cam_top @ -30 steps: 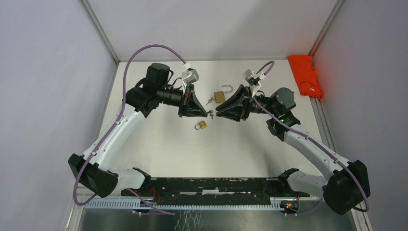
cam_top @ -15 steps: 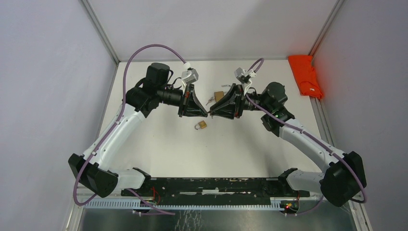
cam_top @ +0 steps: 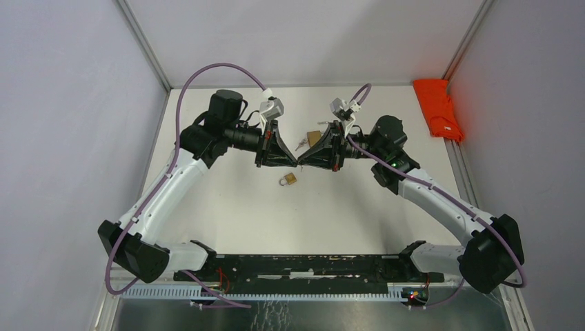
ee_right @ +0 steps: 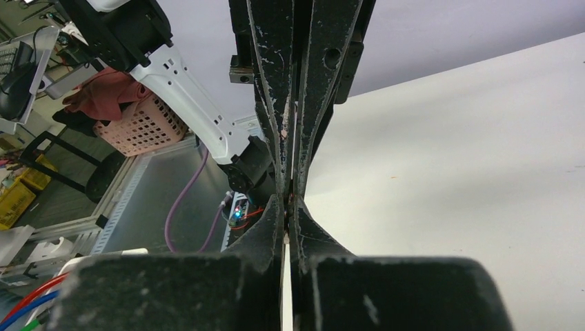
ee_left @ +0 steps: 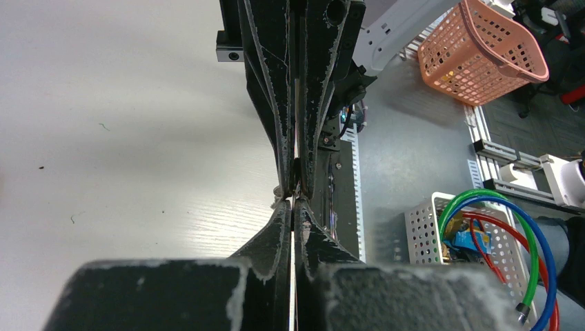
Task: Unlock with the key
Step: Pick up the key from the center of the board.
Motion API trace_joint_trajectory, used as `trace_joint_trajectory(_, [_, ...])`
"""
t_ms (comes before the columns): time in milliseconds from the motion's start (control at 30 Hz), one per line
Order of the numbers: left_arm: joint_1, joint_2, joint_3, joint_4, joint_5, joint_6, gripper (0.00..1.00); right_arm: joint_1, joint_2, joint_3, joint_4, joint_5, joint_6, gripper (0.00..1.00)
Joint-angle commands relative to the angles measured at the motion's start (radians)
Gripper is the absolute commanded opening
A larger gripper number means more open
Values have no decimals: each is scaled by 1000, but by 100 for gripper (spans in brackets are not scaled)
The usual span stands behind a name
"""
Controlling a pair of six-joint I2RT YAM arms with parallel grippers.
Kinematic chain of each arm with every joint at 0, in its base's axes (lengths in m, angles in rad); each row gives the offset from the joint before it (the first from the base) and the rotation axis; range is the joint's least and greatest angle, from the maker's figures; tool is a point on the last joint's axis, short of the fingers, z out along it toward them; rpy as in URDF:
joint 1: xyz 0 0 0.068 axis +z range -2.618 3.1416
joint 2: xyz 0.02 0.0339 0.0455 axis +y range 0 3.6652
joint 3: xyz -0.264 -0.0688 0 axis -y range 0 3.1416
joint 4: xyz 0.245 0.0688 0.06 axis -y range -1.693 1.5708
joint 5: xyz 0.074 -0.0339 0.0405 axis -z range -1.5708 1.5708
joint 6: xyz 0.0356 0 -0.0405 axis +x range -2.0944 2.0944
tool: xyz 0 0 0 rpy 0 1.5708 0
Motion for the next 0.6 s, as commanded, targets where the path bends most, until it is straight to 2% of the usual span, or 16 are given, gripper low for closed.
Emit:
trace_joint_trajectory(0, [-3,-17,11,36,35,1,4,7,-13,31,-11,55,-30,0])
trace_joint_trajectory(233, [-2,-18,10,43,17,-4,5,5,-38,27,-66,104,-67,0])
trace_joint_trajectory(400, [-2,-22,14,57,-31,-27,24,5,-69,35,-133,171,-107,0])
trace_joint_trajectory(567, [-2,-53,4,113,-135,-79,32,-6,-121,38,-226,263,-162,0])
